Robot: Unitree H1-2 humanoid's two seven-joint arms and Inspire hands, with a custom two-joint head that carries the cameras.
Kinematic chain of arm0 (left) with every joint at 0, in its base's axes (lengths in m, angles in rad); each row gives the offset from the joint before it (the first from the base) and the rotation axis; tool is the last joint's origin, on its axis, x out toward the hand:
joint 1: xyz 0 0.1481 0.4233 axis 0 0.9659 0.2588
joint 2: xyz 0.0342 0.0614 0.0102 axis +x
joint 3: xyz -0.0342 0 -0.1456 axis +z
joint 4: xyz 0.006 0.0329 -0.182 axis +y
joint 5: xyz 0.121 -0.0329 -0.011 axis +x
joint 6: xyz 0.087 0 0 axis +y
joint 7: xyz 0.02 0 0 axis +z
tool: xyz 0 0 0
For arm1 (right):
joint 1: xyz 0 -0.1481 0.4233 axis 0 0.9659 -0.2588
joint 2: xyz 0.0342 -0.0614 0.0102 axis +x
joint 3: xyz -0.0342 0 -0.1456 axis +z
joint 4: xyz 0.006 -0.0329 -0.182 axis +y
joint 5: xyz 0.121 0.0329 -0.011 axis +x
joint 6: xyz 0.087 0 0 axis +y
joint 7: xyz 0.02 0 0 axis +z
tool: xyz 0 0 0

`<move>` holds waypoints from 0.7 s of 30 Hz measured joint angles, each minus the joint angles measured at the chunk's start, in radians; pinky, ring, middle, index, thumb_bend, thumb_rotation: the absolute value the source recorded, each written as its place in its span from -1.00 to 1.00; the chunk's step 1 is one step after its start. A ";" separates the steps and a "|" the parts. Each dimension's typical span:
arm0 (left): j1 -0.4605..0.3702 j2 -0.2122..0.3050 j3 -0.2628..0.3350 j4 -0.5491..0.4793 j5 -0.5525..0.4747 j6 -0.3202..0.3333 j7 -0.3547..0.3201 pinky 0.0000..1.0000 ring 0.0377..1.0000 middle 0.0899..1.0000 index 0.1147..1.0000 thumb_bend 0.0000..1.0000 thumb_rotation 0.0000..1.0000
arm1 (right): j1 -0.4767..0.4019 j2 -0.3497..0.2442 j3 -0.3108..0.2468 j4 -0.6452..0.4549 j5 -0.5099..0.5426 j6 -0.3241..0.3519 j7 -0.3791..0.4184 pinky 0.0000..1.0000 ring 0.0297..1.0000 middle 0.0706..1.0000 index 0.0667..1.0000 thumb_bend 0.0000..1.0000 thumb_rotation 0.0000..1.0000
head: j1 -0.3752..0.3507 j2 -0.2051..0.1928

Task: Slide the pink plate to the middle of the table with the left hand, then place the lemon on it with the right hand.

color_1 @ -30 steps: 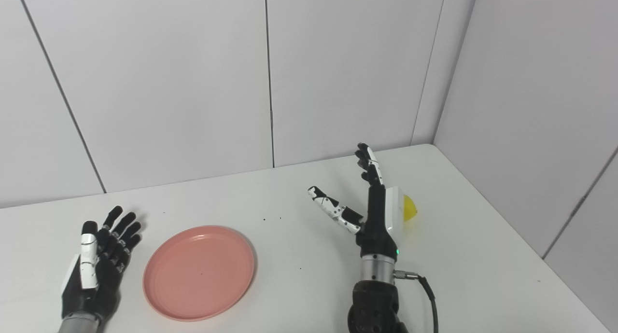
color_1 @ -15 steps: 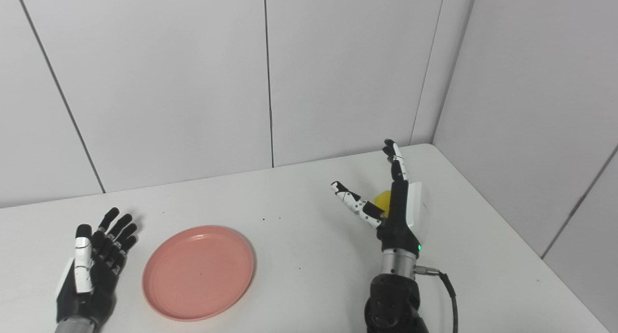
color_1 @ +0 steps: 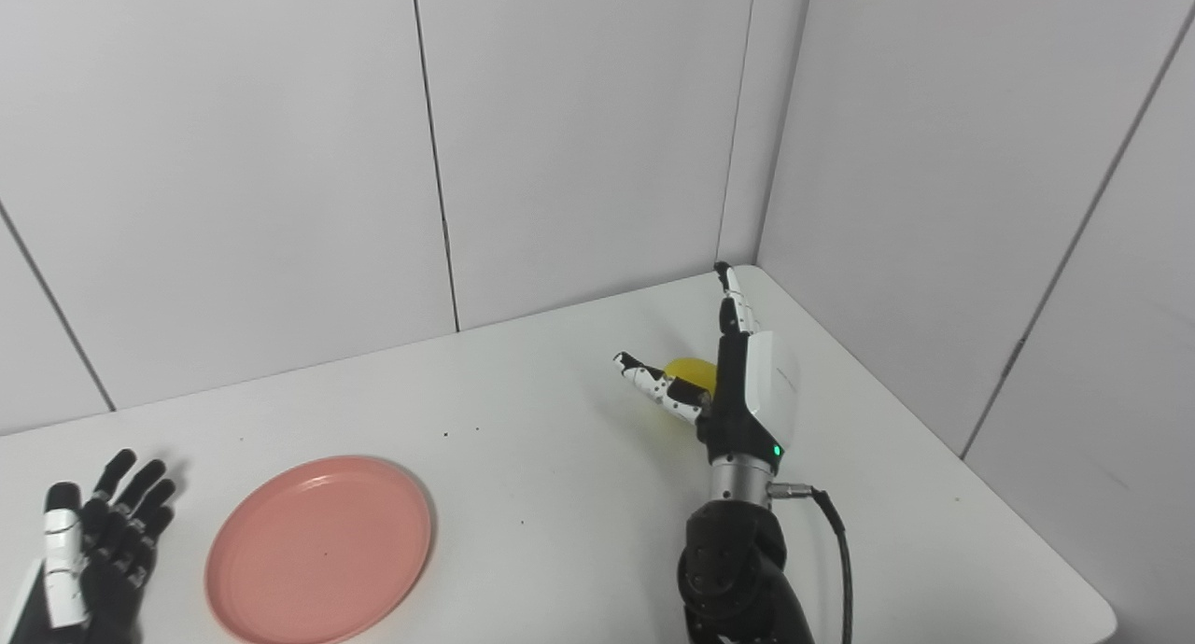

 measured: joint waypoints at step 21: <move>0.014 -0.004 -0.010 -0.029 0.004 0.020 0.013 0.97 0.86 0.82 0.84 0.24 1.00 | -0.048 -0.060 0.025 0.224 -0.032 0.117 -0.020 0.53 0.74 0.80 0.82 0.68 -0.65 | 0.005 -0.005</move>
